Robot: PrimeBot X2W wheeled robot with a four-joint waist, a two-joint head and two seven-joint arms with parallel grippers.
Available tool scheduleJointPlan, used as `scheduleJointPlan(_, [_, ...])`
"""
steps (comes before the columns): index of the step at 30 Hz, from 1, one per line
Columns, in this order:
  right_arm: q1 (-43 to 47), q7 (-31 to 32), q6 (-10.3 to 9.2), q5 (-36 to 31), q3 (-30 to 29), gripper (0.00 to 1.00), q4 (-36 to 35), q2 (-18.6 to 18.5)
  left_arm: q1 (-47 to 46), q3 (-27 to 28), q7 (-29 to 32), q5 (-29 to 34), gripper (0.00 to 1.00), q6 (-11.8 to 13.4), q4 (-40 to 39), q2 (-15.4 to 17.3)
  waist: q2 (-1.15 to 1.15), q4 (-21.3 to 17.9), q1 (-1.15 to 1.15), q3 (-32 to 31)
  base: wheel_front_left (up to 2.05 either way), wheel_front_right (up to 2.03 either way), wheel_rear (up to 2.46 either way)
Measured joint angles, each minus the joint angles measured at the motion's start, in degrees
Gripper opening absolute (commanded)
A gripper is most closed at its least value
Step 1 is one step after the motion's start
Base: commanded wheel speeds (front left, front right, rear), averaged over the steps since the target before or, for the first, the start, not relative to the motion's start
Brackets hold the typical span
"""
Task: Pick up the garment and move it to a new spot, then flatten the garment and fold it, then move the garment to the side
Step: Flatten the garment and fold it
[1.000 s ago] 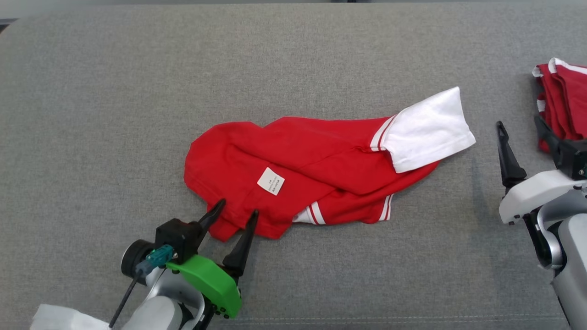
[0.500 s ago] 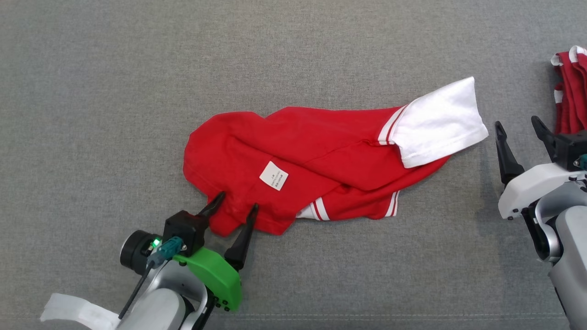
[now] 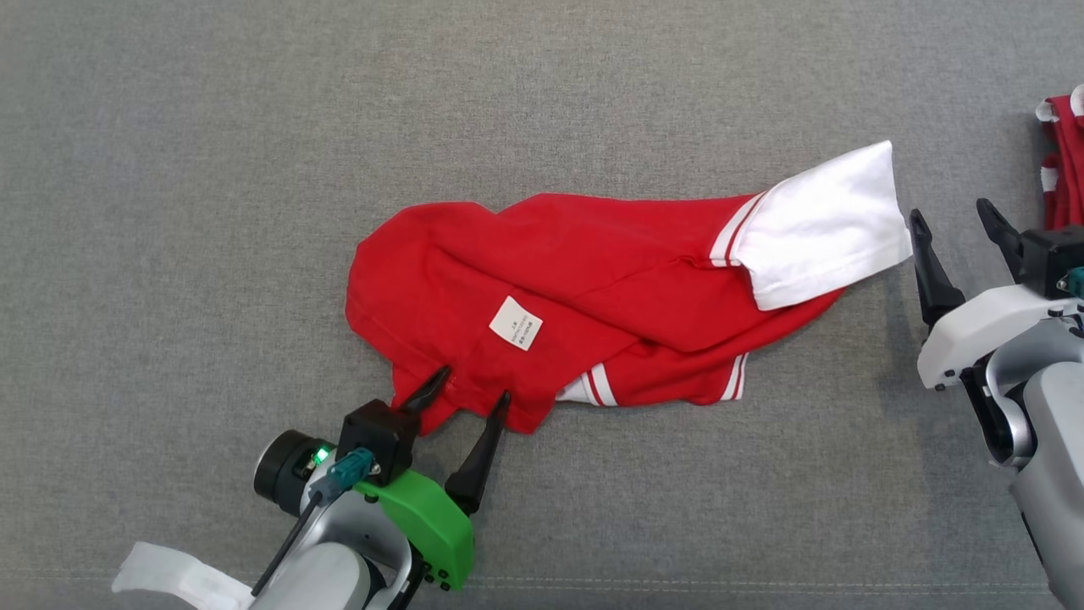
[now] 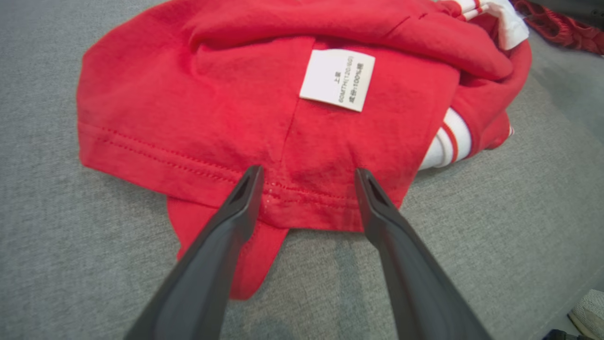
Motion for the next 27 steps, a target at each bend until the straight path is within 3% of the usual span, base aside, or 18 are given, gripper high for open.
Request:
scheduleJointPlan(17, [-2.0, -0.9, 0.35, -0.2, 0.1, 1.0, 3.0, -0.1, -1.9, -0.3, 1.3, 1.0, 1.0, 0.0, 3.1, -0.3, 0.0, -0.4, 0.0, 1.5, 0.0, 0.0, 0.0])
scheduleJointPlan(25, [-2.9, -1.1, 0.47, -0.2, 0.2, 1.0, 4.0, 0.0, -2.4, -0.6, 1.6, 1.0, 0.48, 0.0, 4.4, -0.6, 0.0, -0.5, 0.0, 2.3, 0.0, 0.0, 0.0])
scheduleJointPlan(27, [-3.2, -1.1, 0.85, -0.2, 0.2, 1.0, 4.4, 0.0, -2.8, -0.8, 1.6, 1.5, 0.46, 0.0, 5.0, -0.6, 0.0, -0.5, 0.0, 2.4, 0.0, 0.0, 0.0])
